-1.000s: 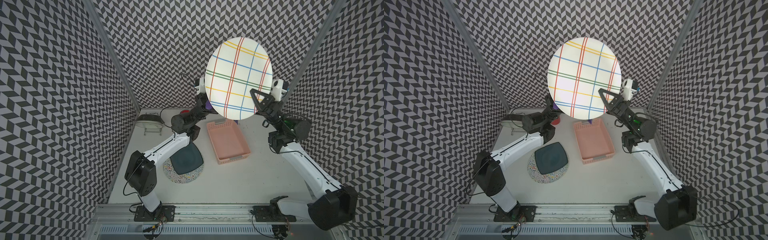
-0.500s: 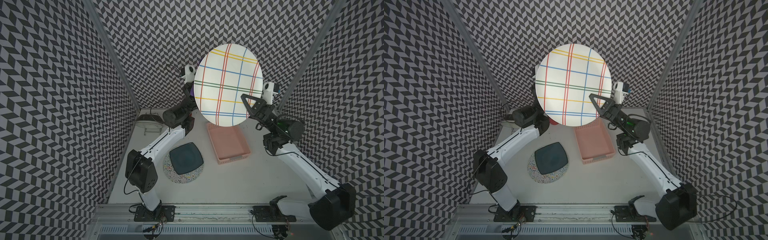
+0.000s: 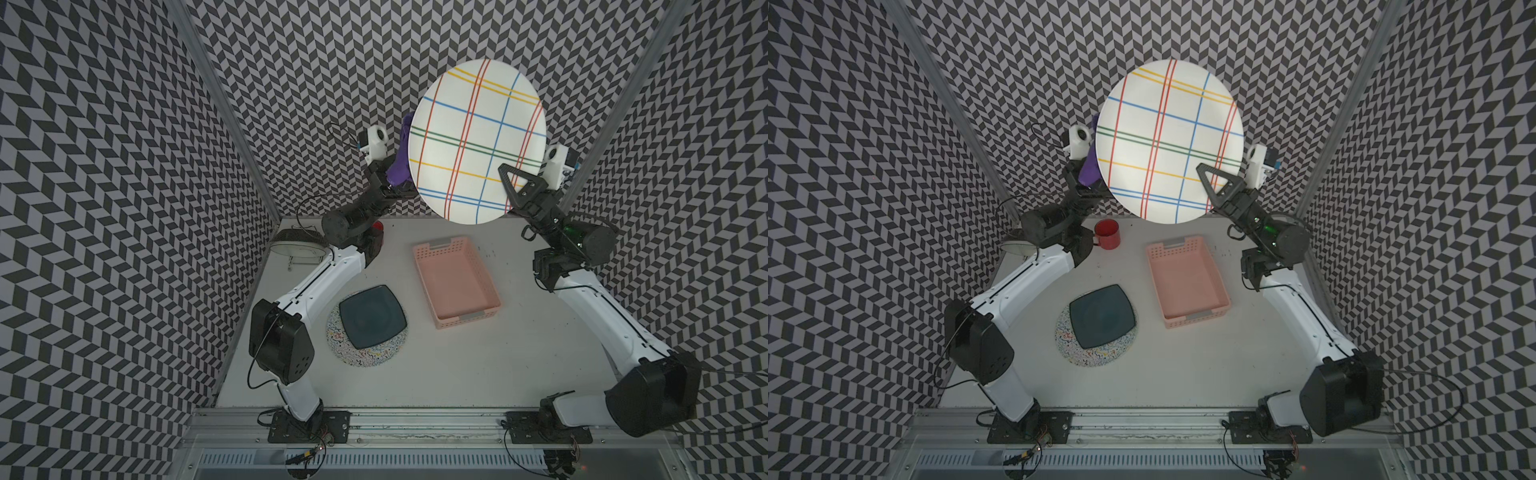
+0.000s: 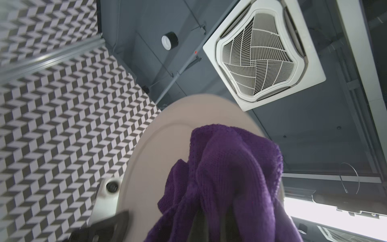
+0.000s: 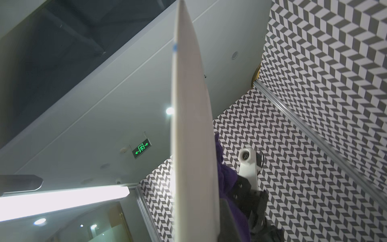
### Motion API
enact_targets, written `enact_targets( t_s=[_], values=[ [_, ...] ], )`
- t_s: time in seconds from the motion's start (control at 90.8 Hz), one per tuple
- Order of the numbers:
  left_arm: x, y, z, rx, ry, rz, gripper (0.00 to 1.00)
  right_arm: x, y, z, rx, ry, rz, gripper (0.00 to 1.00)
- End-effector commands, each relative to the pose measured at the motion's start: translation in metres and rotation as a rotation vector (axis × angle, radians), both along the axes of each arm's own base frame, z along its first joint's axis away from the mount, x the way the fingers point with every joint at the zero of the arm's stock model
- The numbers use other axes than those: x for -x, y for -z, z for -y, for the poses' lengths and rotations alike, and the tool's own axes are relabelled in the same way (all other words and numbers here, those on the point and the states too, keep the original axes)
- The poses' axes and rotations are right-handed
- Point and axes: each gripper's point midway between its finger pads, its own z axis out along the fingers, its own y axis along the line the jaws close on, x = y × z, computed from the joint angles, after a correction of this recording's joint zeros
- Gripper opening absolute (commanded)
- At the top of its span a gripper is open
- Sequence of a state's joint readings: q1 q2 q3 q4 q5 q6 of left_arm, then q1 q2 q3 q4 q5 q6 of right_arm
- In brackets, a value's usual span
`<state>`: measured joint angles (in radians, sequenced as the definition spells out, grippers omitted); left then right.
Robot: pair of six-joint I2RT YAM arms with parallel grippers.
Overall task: Wipe the wet plate dry
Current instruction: Wipe the plate with towel.
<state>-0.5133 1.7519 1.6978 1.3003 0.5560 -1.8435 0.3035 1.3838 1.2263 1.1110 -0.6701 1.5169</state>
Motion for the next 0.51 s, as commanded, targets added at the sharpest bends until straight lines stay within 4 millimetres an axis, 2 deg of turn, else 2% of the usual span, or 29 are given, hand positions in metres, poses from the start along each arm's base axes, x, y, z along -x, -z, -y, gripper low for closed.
enact_targets(
  t_s=[0.0, 0.11, 0.165, 0.231, 0.297, 0.364, 0.496],
  values=[
    [0.049, -0.028, -0.005, 0.087, 0.089, 0.15, 0.0, 0.013, 0.013, -0.031, 0.06, -0.027, 0.0, 0.0],
    [0.062, -0.014, 0.022, 0.06, 0.147, 0.136, 0.0, 0.003, 0.001, -0.043, 0.043, -0.058, 0.015, 0.0],
    [0.071, -0.008, 0.034, 0.019, 0.165, 0.143, 0.0, -0.003, -0.013, -0.04, 0.022, -0.047, 0.038, 0.0],
    [0.085, -0.003, 0.039, -0.039, 0.164, 0.171, 0.0, -0.016, -0.026, -0.035, 0.004, -0.022, 0.052, 0.0],
    [0.093, 0.005, 0.038, -0.097, 0.128, 0.189, 0.0, -0.032, -0.035, -0.017, -0.024, 0.027, 0.044, 0.0],
    [0.095, 0.013, 0.034, -0.154, 0.046, 0.197, 0.0, -0.048, -0.036, 0.005, -0.045, 0.073, 0.02, 0.0],
    [0.083, 0.038, 0.032, -0.355, -0.181, 0.213, 0.0, -0.068, -0.015, 0.045, -0.042, 0.183, -0.052, 0.0]
  ],
)
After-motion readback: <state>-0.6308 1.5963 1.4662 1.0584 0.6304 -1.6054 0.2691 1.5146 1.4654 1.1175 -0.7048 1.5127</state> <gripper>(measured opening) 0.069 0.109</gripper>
